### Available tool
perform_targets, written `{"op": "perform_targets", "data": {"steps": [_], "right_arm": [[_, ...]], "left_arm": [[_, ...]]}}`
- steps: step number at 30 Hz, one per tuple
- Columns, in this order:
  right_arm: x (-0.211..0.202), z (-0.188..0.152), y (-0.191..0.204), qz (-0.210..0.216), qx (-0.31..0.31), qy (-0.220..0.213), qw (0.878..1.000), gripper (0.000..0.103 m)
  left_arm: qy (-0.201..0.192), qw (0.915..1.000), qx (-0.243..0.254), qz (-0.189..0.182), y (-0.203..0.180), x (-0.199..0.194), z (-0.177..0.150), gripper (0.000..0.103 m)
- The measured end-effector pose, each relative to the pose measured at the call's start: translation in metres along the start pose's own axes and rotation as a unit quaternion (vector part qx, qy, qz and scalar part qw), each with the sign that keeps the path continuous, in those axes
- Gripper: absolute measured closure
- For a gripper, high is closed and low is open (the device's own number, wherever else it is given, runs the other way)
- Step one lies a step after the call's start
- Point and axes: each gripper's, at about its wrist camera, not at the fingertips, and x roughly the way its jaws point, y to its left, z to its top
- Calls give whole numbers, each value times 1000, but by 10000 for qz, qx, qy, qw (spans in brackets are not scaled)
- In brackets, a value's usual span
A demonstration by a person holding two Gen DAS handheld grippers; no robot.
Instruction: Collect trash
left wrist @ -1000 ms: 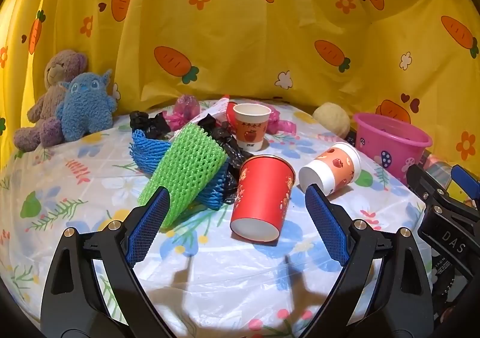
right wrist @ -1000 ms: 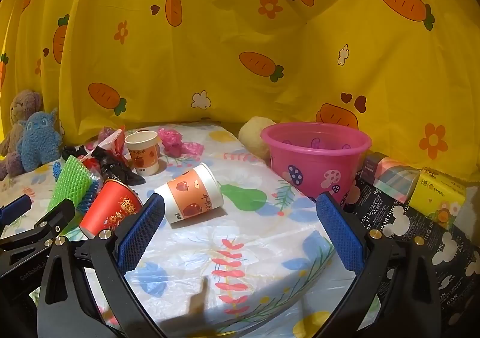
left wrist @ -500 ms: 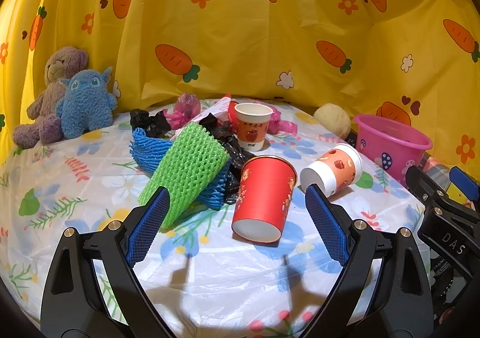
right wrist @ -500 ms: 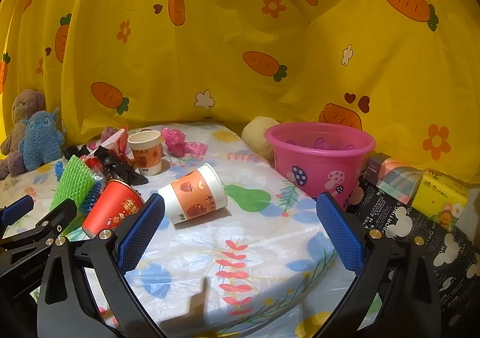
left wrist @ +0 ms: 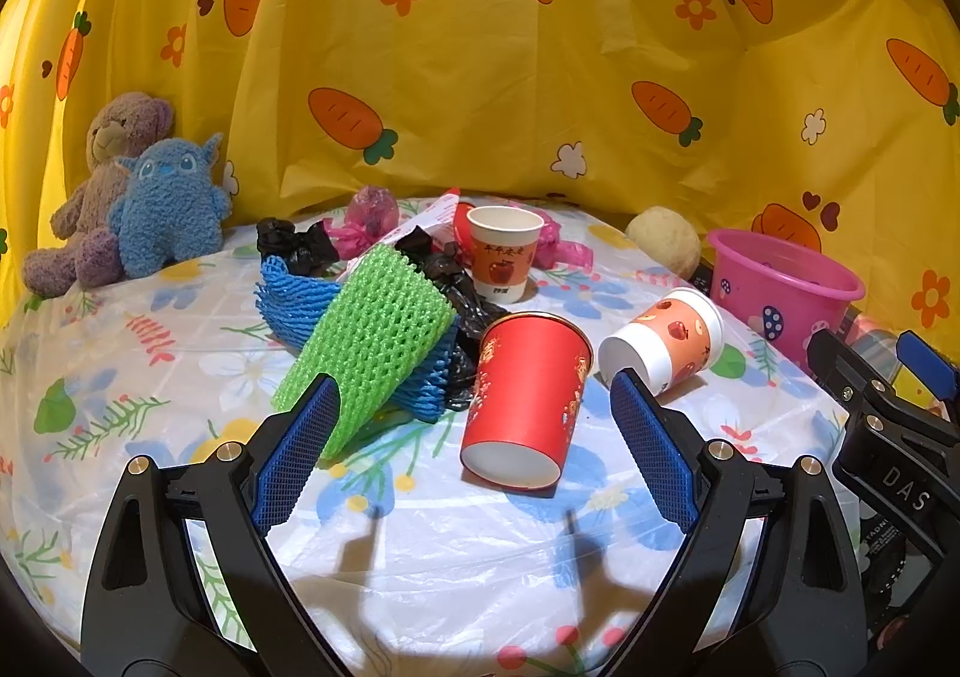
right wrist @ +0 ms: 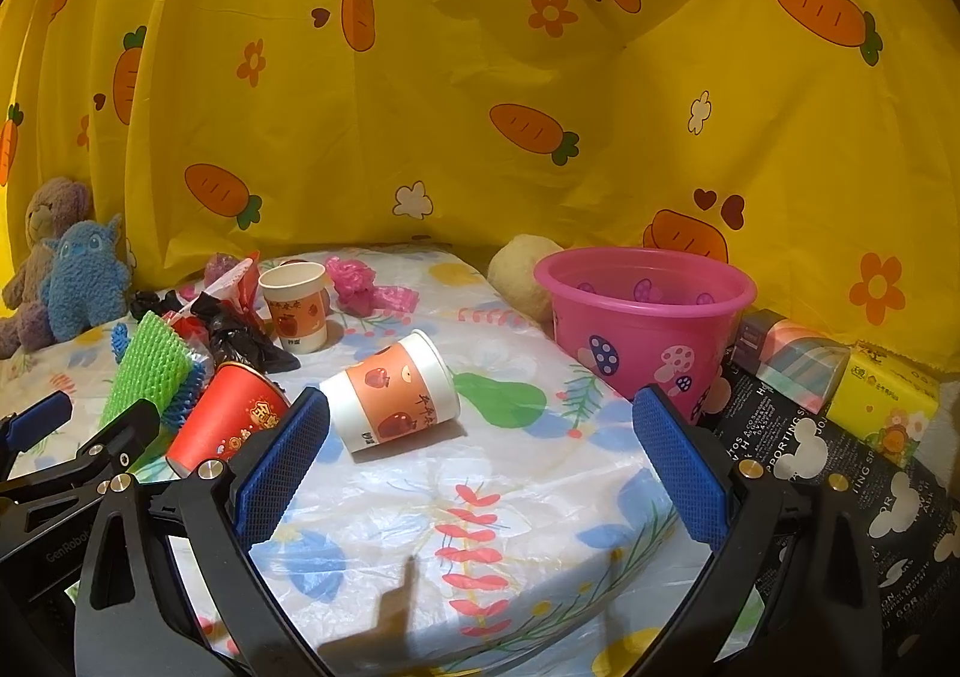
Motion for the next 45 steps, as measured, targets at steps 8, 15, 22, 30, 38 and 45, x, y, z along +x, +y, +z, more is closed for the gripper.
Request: {"op": "perform_targets", "data": {"steps": [8,15,22,30,38,45], "right_arm": [[1,0,0,4,3,13,10000,5],[2,-1,1,3,6,18,10000,5],[3,-2,0,20,7,30,10000,5],[4,-3,0,30,13,37,10000,5],[5,-5,1,40,11,45,10000,5],[5,-5,1,38,15,47,10000,5]], "left_arm": [[-5,10000,-1,-2,0,0,0,13],[3,10000,-2,2,0,0,0,13],[3,10000,-7,-4,0,0,0,13],[19,10000,-17,4,0,2,-1,13],[23,10000,-26,3,1,2,-1,13],[28,10000,-33,4,0,4,-1,13]]}}
